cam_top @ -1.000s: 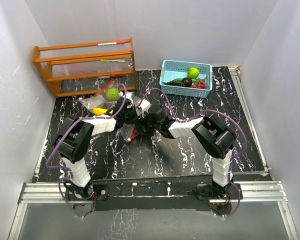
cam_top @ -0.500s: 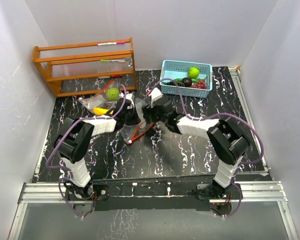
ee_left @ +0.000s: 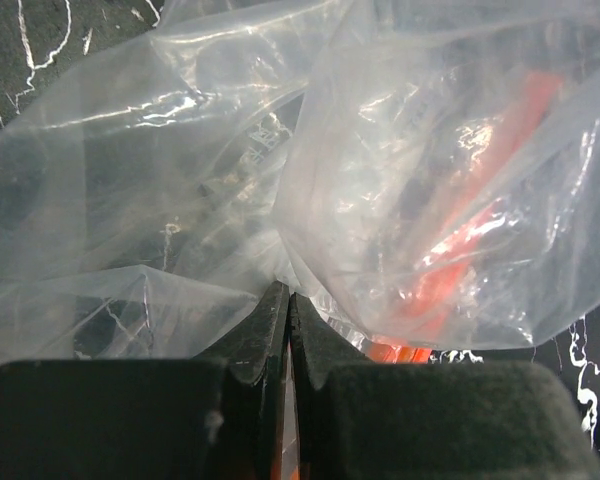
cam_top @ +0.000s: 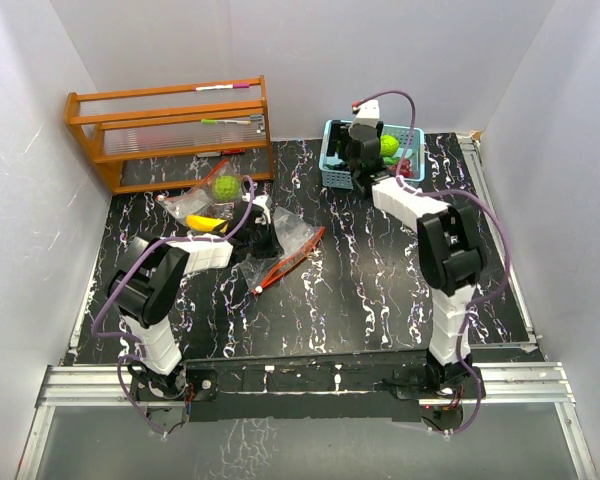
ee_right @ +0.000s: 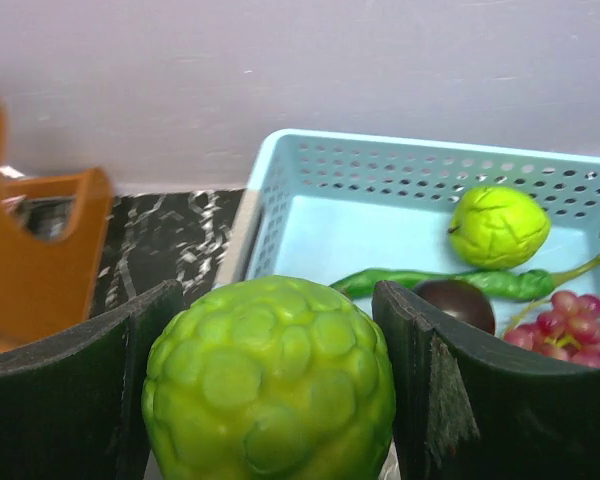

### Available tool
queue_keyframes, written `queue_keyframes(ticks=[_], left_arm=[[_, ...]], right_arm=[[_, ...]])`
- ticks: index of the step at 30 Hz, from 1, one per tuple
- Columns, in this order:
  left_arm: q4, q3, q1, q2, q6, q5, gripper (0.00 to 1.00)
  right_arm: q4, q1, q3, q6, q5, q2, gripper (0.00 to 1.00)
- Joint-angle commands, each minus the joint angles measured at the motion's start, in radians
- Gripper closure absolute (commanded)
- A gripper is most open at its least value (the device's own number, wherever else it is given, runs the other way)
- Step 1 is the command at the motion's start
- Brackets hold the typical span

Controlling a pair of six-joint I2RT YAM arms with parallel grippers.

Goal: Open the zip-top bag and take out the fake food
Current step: Pick up the fake fruit from the zipper food storage bag, then place the fake fruit in the bin, then move the zipper food storage bag to the center of the board.

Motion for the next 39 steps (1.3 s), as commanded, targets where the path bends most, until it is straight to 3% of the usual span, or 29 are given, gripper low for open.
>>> queue_keyframes(ticks=[1,5,8,12,17,20,26,31,39], left_arm=[[-0.025,-0.014,-0.009,-0.059,0.010,0.031,1.00],[-0.036,-0.004,-0.010,-0.074,0.021,0.021,1.00],[-0.033,0.004,-0.009,-0.077,0.023,0.028,1.00],[-0.024,0.008,-0.010,-0.077,0.021,0.042,1.00],[0.004,0.006,-0.014,-0.079,0.033,0.066,1.00],[0.000,0.019,-0.015,-0.083,0.031,0.068,0.71],[-0.023,0.038,-0.015,-0.152,0.028,0.031,0.33],[-0.063,0.052,-0.007,-0.235,0.026,-0.026,0.18],[-0.013,-0.126,0.092,-0.441,-0.084,-0.167,0.16]], right_arm=[[-0.004,-0.048,0.166,-0.037,0.060,0.141,0.42],[-0.036,-0.080,0.249,-0.038,0.043,0.224,0.40],[-0.069,-0.101,0.307,-0.037,-0.003,0.268,0.32],[-0.118,-0.114,0.359,-0.063,-0.032,0.287,0.04],[-0.078,-0.111,0.260,-0.084,-0.092,0.182,0.02],[0.022,-0.098,0.078,-0.060,-0.163,0.045,0.02],[0.106,0.027,-0.198,-0.097,-0.190,-0.161,0.02],[0.111,0.147,-0.306,-0.103,-0.239,-0.213,0.02],[0.266,0.182,-0.339,0.084,-0.542,-0.101,0.02]])
